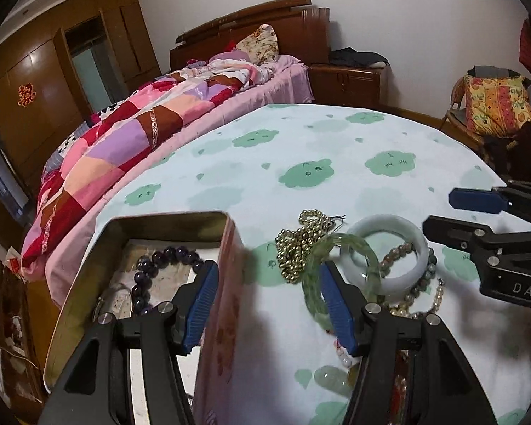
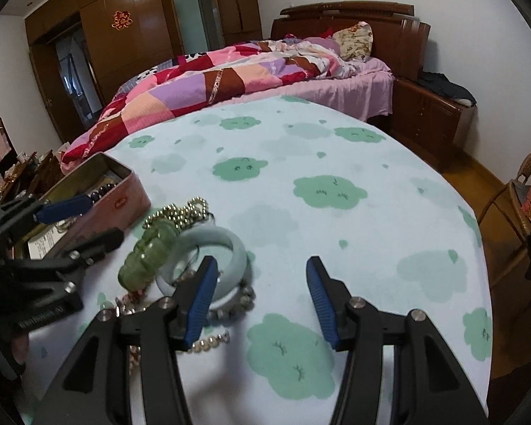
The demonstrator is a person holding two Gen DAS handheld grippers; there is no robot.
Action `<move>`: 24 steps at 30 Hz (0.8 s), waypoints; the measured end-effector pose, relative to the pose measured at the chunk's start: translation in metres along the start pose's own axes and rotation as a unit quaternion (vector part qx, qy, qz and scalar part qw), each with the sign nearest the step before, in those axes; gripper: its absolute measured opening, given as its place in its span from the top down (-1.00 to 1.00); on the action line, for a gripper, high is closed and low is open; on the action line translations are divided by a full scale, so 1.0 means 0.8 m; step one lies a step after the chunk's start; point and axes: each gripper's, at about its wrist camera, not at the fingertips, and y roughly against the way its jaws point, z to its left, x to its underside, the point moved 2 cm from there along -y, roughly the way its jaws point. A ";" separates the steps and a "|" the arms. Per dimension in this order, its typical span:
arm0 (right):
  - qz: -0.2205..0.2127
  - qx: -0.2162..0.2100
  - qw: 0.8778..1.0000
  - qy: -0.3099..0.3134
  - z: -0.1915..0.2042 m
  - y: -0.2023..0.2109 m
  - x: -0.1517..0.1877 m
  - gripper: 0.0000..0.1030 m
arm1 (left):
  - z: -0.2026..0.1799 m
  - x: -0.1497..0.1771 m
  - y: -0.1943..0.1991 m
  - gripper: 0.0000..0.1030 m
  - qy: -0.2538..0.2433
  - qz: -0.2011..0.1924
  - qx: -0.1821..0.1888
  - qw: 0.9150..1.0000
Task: Organize jewelry
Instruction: 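Move the left tool to the pile and grasp the green jade bangle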
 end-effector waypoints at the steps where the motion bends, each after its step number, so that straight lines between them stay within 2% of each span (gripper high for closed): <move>1: 0.000 -0.001 1.000 0.001 0.000 -0.002 -0.001 -0.07 | -0.002 -0.001 -0.003 -0.08 0.000 0.005 0.005 1.000; 6: 0.005 -0.010 1.000 -0.005 -0.001 -0.013 -0.004 -0.07 | -0.011 0.000 -0.007 -0.05 -0.005 0.012 0.013 1.000; 10: -0.002 -0.009 1.000 -0.022 -0.010 -0.006 0.000 -0.07 | -0.020 0.004 -0.011 0.22 -0.016 0.022 0.024 0.999; 14: -0.011 -0.005 1.000 -0.027 -0.013 0.003 0.002 -0.08 | -0.026 0.007 -0.023 0.34 -0.016 0.034 0.031 0.999; 16: -0.014 -0.001 1.000 -0.025 -0.012 0.003 0.001 -0.08 | -0.027 0.007 -0.027 0.65 -0.014 0.041 0.044 0.998; 19: -0.017 0.004 1.000 -0.019 -0.009 0.004 0.000 -0.08 | -0.028 0.011 -0.036 0.84 -0.010 0.050 0.051 0.997; 24: -0.022 0.004 0.999 -0.022 -0.011 0.007 0.000 -0.08 | -0.020 0.012 -0.028 0.93 0.004 0.041 0.060 0.997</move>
